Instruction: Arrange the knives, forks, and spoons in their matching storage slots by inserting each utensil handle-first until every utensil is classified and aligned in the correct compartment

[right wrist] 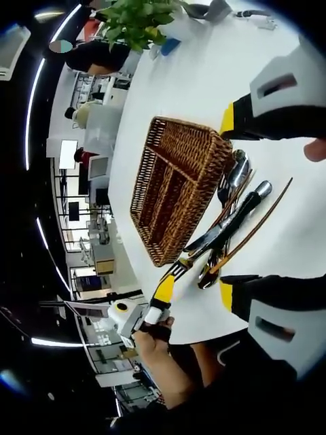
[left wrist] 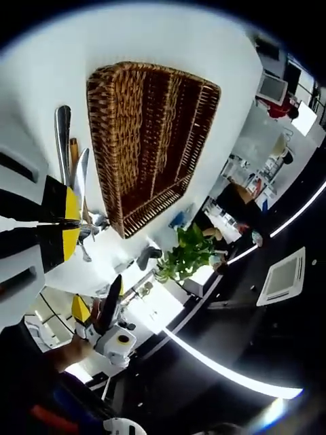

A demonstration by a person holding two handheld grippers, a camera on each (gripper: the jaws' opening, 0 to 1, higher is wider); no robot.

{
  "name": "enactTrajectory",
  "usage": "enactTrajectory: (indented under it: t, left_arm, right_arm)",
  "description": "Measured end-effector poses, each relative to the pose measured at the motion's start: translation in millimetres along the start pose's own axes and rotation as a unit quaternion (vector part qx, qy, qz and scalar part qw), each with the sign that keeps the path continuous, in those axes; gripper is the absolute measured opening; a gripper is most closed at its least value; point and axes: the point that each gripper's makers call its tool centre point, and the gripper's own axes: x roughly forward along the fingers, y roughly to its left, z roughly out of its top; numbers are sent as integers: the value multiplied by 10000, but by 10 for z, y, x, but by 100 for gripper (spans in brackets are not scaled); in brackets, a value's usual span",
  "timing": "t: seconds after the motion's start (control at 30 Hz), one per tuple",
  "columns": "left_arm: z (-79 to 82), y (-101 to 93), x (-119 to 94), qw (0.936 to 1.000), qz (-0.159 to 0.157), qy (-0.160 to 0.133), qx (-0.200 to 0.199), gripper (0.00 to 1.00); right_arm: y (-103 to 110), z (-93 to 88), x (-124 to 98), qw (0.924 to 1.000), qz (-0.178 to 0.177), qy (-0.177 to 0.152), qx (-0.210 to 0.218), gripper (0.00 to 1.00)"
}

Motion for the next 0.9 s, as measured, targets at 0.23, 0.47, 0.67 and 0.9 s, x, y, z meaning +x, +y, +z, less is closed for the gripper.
enactTrajectory:
  t: [0.23, 0.47, 0.67, 0.9]
  left_arm:
    - [159, -7, -12, 9997, -30, -217, -61, 0]
    - [315, 20, -3, 9991, 84, -418, -40, 0]
    - [481, 60, -17, 9979, 197, -614, -12, 0]
    - [709, 154, -18, 9960, 344, -830, 16, 0]
  right_arm:
    - [-13, 74, 4, 9999, -57, -120, 34, 88]
    - [-16, 120, 22, 9998, -52, -165, 57, 92]
    - [-23, 169, 43, 9998, -66, -204, 50, 96]
    - [-16, 196, 89, 9998, -74, -174, 3, 99]
